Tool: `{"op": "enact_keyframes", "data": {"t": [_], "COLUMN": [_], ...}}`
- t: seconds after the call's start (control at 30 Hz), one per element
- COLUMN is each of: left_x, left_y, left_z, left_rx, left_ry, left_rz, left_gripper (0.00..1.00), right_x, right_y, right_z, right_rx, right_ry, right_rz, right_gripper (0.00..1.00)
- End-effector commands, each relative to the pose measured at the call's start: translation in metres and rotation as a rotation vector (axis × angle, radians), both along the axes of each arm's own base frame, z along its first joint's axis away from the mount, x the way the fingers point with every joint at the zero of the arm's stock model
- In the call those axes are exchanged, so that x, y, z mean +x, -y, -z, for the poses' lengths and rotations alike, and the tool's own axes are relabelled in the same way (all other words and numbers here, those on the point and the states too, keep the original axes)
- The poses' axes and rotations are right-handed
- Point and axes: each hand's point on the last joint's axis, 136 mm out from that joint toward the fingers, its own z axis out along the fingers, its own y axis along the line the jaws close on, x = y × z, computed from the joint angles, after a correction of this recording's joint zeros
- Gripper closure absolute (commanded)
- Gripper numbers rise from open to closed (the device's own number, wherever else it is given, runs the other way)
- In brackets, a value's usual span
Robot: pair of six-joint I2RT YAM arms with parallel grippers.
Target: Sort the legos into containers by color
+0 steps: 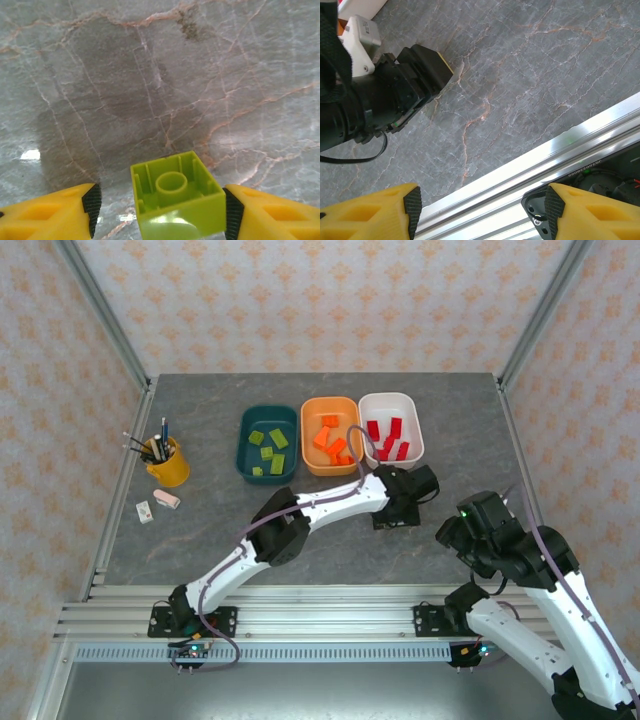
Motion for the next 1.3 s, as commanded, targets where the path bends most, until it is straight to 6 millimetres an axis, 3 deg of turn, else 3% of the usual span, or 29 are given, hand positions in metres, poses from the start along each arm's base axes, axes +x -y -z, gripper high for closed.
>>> {"op": "enact_keyframes", "data": {"t": [0.0,0.37,0.5,0.63,0.77,0.93,1.13,1.27], "left_x": [0.009,0.016,0.021,0.031,0.046,0.07,0.099,0.118], "left_y": [0.001,0.001,-0.007,-0.031,-0.084,-0.176,-0.284,-0.333], "left_z": [-0.005,0.001,-0.025,-0.063,-0.096,-0.132,-0.149,-0.143], "left_rx": [0.003,0.012,0.015,-0.002,-0.001,0.054,0.107,0.149], "left_ry": [0.035,0.044,0.09,0.124,0.143,0.174,0.198,0.203], "left_rz": [-0.03,-0.015,-0.006,-0.025,-0.08,-0.148,-0.28,-0.354], "left_gripper": [0.39,0.65,0.68,0.69,0.69,0.69,0.69,0.69], "right_x": [-0.004,0.004,0.011,0.029,0.056,0.092,0.127,0.152], "right_y": [0.001,-0.003,-0.01,-0.031,-0.058,-0.101,-0.177,-0.229], "right_z": [0.004,-0.004,-0.011,-0.028,-0.05,-0.064,-0.065,-0.055], "right_rx": [-0.008,-0.007,0.008,0.084,0.164,0.188,0.168,0.234], "right_ry": [-0.016,0.016,0.052,0.156,0.285,0.352,0.385,0.395], "right_rz": [-0.004,-0.038,-0.078,-0.152,-0.228,-0.344,-0.502,-0.557], "right_gripper": [0.33,0.33,0.33,0.33,0.33,0.33,0.33,0.33]}}
